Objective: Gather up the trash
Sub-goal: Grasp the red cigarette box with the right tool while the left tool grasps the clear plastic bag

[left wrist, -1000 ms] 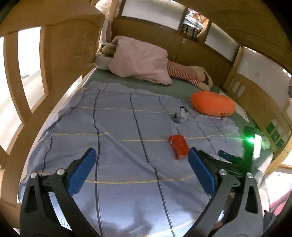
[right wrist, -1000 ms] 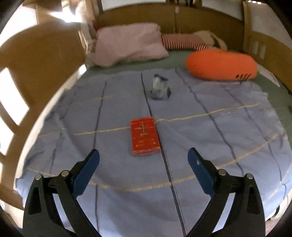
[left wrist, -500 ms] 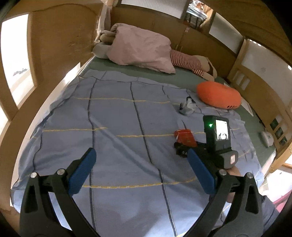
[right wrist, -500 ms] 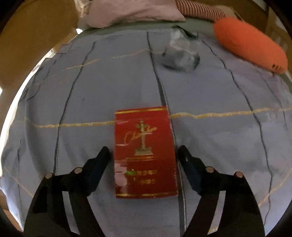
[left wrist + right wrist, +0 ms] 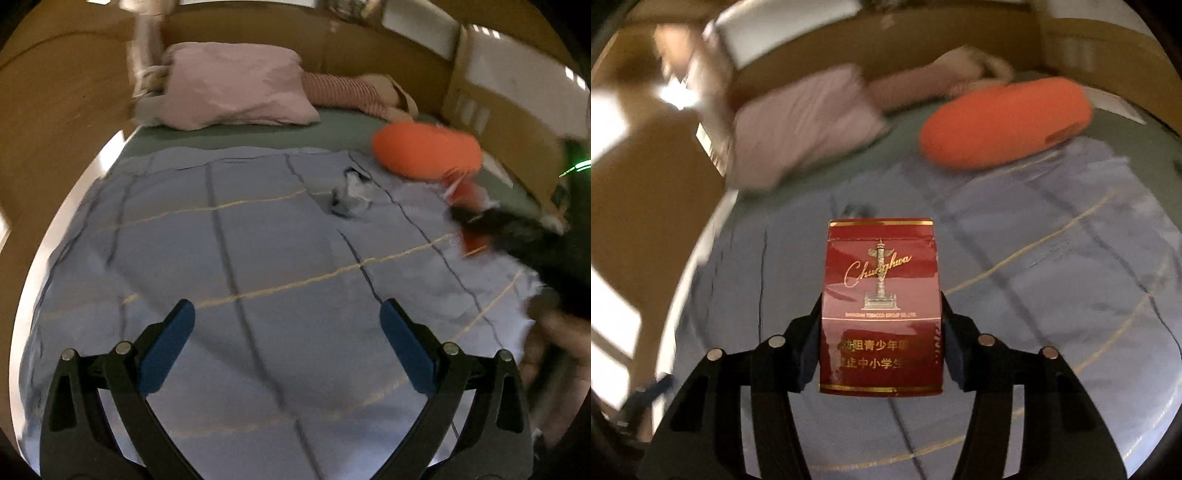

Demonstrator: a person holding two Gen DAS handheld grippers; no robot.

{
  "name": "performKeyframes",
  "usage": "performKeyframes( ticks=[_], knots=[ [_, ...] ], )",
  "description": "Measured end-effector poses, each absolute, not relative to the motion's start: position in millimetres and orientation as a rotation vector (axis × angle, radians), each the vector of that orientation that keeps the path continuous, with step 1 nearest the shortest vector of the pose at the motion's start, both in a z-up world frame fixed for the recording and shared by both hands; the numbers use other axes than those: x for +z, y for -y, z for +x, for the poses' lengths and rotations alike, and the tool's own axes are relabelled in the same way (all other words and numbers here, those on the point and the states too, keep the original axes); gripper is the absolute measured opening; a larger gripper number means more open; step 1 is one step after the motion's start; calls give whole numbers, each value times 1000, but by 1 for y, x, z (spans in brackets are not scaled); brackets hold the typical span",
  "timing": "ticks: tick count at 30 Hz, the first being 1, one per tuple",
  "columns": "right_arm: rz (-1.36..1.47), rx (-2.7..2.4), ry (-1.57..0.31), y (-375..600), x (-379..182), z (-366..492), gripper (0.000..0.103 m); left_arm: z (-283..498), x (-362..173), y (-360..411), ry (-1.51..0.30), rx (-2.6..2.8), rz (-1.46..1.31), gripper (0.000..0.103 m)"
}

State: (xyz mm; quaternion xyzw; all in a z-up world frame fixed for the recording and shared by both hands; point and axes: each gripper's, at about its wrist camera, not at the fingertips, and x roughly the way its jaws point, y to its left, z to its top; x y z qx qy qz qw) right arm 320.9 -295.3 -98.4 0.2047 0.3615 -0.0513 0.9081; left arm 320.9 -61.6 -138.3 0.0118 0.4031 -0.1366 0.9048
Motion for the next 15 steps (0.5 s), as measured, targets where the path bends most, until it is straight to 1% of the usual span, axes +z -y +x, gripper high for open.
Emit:
performKeyframes(
  ticks=[7, 9, 12, 15],
  knots=[
    [458, -153, -731, 330, -99, 318, 55, 418, -166, 143, -866, -368, 49, 100],
    [477, -169, -727, 333, -101, 317, 55, 445, -175, 170, -865, -382, 101, 100],
    [499, -179, -713, 338, -102, 316, 55, 477, -188, 204, -856, -400, 169, 100],
    [506, -168, -694, 337, -101, 318, 55, 504, -203, 222, -882, -374, 169, 100]
  ],
)
